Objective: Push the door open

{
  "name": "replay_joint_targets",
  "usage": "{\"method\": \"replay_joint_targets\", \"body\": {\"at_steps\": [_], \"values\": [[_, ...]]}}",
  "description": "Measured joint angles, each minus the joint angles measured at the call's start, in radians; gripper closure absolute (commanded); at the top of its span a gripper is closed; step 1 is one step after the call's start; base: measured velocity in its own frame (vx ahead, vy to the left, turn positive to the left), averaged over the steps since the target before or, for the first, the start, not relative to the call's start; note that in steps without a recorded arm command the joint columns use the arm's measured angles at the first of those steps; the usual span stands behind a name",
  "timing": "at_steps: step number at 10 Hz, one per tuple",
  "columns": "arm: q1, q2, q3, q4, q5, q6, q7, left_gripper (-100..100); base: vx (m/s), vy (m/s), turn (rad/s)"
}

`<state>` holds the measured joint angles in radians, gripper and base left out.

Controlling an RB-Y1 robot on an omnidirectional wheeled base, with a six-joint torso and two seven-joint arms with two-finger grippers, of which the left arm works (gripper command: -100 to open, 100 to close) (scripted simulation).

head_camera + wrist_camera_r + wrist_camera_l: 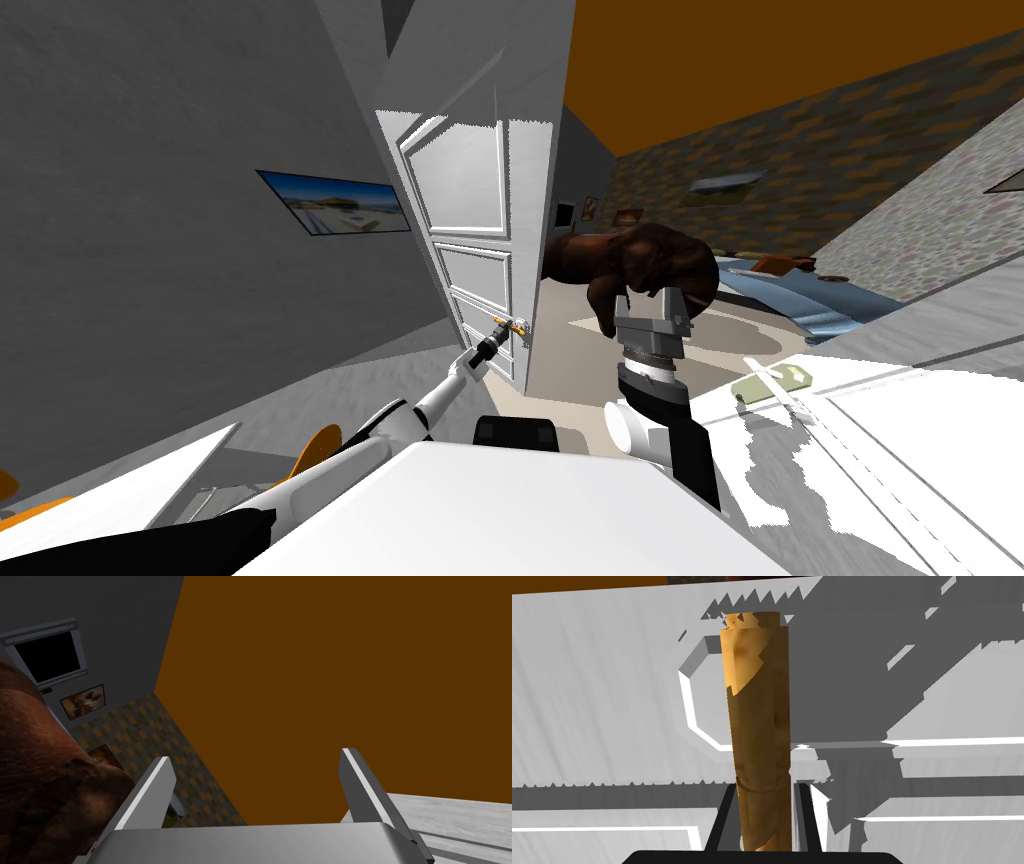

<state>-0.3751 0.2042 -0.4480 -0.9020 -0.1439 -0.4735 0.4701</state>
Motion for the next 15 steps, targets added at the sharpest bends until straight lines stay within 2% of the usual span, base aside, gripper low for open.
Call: {"method": "replay_joint_targets", "body": {"at_steps": [4, 5, 7, 9, 11, 13, 15], "values": [[-0.004, -0.009, 0.042, 0.02, 0.011, 0.016, -0.023, 100, 0.074, -0.1, 0.03], [-0.022, -0.023, 0.06, 0.055, 0.014, 0.008, -0.035, 100, 0.08, -0.098, 0.012], [-0.02, -0.035, 0.09, 0.07, 0.02, 0.004, -0.059, 100, 0.103, -0.146, 0.031], [-0.018, -0.034, 0.114, 0.066, 0.026, 0.016, -0.071, 100, 0.073, -0.137, 0.036], [-0.022, -0.048, 0.149, 0.082, 0.032, 0.02, -0.097, 100, 0.088, -0.163, 0.042], [-0.026, -0.049, 0.175, 0.088, 0.039, 0.03, -0.111, 100, 0.058, -0.097, 0.028], [-0.019, -0.047, 0.181, 0.08, 0.04, 0.038, -0.113, 100, 0.135, -0.079, 0.042]]}}
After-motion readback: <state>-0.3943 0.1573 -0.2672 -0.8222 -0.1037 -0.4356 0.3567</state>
